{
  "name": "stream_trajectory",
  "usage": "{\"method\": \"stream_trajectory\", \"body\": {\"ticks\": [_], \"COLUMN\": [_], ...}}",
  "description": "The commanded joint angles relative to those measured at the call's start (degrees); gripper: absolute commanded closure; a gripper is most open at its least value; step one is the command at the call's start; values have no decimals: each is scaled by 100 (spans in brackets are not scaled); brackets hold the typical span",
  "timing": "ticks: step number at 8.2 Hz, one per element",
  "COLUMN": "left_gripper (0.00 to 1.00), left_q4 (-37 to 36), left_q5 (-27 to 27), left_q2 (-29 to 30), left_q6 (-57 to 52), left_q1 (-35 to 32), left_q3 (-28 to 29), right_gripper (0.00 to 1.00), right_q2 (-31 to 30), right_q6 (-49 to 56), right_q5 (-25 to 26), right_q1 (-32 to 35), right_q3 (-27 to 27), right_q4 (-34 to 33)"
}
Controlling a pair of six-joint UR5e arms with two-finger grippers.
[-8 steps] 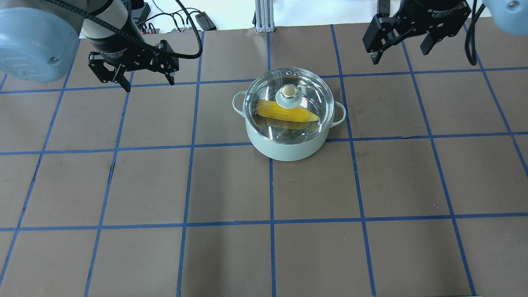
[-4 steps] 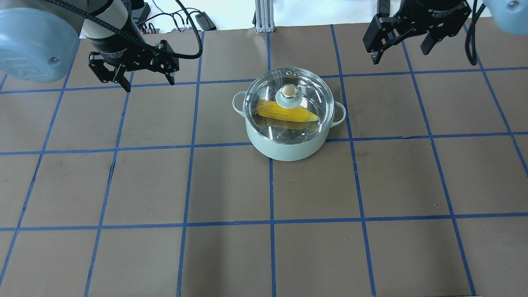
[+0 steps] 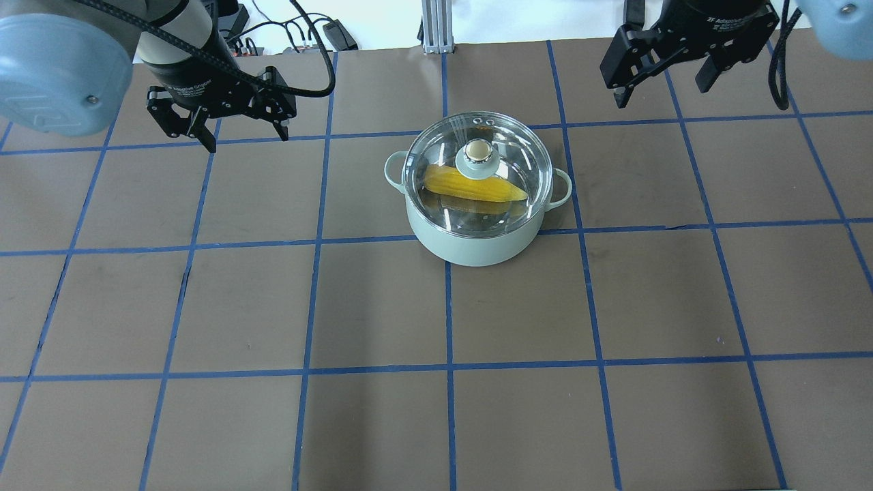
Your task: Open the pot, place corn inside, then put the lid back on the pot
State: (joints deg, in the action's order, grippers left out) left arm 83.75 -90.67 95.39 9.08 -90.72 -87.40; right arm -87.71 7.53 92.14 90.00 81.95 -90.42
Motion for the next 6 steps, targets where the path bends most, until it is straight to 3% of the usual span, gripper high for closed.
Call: {"method": "stream_trajectory", "body": {"ticks": [1, 6], "left_gripper": [0, 0], "left_q4": [-8, 44], "left_q5": [14, 14], "left_q2": [14, 6], "left_q6": [-28, 6], "left_q1": [11, 11], "left_q3": [4, 83], "right_gripper": [0, 0], "right_q2": [0, 0], "right_q6": [-15, -50], "right_q5": [-20, -29], "right_q1": [0, 9], "right_q3": [5, 5], "right_q4": [7, 7]}}
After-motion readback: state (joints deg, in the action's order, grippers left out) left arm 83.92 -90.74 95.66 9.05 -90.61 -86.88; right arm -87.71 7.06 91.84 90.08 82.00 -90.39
